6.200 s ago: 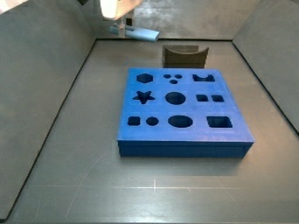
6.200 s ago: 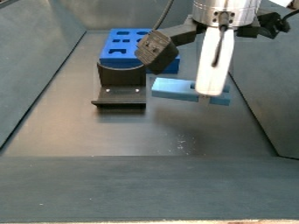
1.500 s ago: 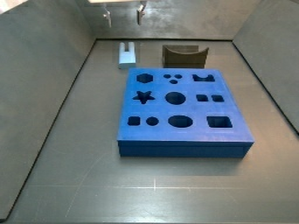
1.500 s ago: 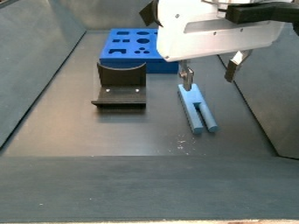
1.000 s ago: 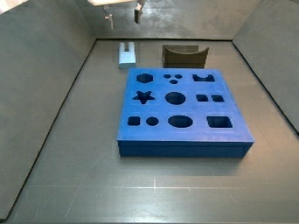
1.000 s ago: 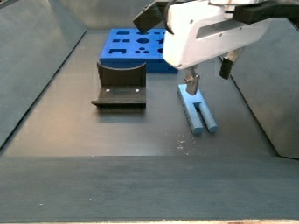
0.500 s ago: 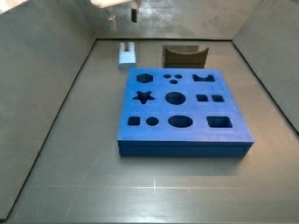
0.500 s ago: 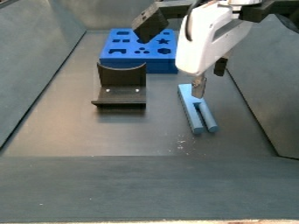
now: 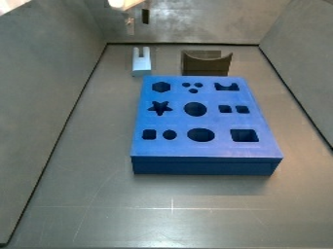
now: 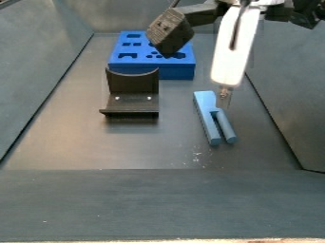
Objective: Pick up the square-circle object. Move up. Rotate the square-circle object. Place the square-circle object on the fixture. Regrasp the square-circle object. Move to above the board. Insert the square-circle object.
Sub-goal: Rotate the square-circle object.
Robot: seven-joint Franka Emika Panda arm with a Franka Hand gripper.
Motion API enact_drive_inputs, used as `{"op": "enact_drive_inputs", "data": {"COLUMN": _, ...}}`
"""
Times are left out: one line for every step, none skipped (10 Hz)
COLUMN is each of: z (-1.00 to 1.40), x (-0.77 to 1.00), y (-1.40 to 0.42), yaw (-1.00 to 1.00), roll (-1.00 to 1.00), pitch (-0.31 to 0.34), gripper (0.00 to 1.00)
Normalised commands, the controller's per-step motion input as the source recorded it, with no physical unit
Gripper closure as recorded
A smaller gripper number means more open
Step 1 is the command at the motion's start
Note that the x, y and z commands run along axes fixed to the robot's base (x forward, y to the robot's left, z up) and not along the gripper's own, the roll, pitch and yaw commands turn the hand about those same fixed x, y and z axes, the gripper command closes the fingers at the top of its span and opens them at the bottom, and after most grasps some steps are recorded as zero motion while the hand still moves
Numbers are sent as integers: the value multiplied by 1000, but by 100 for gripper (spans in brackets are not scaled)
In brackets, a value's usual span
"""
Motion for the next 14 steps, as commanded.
{"op": "enact_drive_inputs", "data": {"z": -42, "x": 39, "y": 2, "yaw": 1000, "roll": 2, "pitch": -4, "gripper": 0}}
{"op": "enact_drive_inputs", "data": {"z": -42, "x": 40, "y": 2, "yaw": 1000, "roll": 2, "pitch": -4, "gripper": 0}}
{"op": "enact_drive_inputs", "data": {"z": -42, "x": 40, "y": 2, "yaw": 1000, "roll": 2, "pitch": -4, "gripper": 0}}
{"op": "enact_drive_inputs", "data": {"z": -41, "x": 40, "y": 2, "yaw": 1000, "roll": 3, "pitch": -4, "gripper": 0}}
{"op": "enact_drive_inputs", "data": {"z": -41, "x": 40, "y": 2, "yaw": 1000, "roll": 3, "pitch": -5, "gripper": 0}}
{"op": "enact_drive_inputs", "data": {"z": -41, "x": 40, "y": 2, "yaw": 1000, "roll": 3, "pitch": -5, "gripper": 0}}
{"op": "enact_drive_inputs", "data": {"z": -41, "x": 40, "y": 2, "yaw": 1000, "roll": 3, "pitch": -5, "gripper": 0}}
{"op": "enact_drive_inputs", "data": {"z": -41, "x": 40, "y": 2, "yaw": 1000, "roll": 3, "pitch": -5, "gripper": 0}}
{"op": "enact_drive_inputs", "data": {"z": -41, "x": 40, "y": 2, "yaw": 1000, "roll": 3, "pitch": -5, "gripper": 0}}
{"op": "enact_drive_inputs", "data": {"z": -41, "x": 40, "y": 2, "yaw": 1000, "roll": 3, "pitch": -5, "gripper": 0}}
{"op": "enact_drive_inputs", "data": {"z": -41, "x": 40, "y": 2, "yaw": 1000, "roll": 3, "pitch": -6, "gripper": 0}}
{"op": "enact_drive_inputs", "data": {"z": -41, "x": 40, "y": 2, "yaw": 1000, "roll": 3, "pitch": -6, "gripper": 0}}
{"op": "enact_drive_inputs", "data": {"z": -41, "x": 40, "y": 2, "yaw": 1000, "roll": 4, "pitch": -6, "gripper": 0}}
{"op": "enact_drive_inputs", "data": {"z": -41, "x": 40, "y": 2, "yaw": 1000, "roll": 4, "pitch": -6, "gripper": 0}}
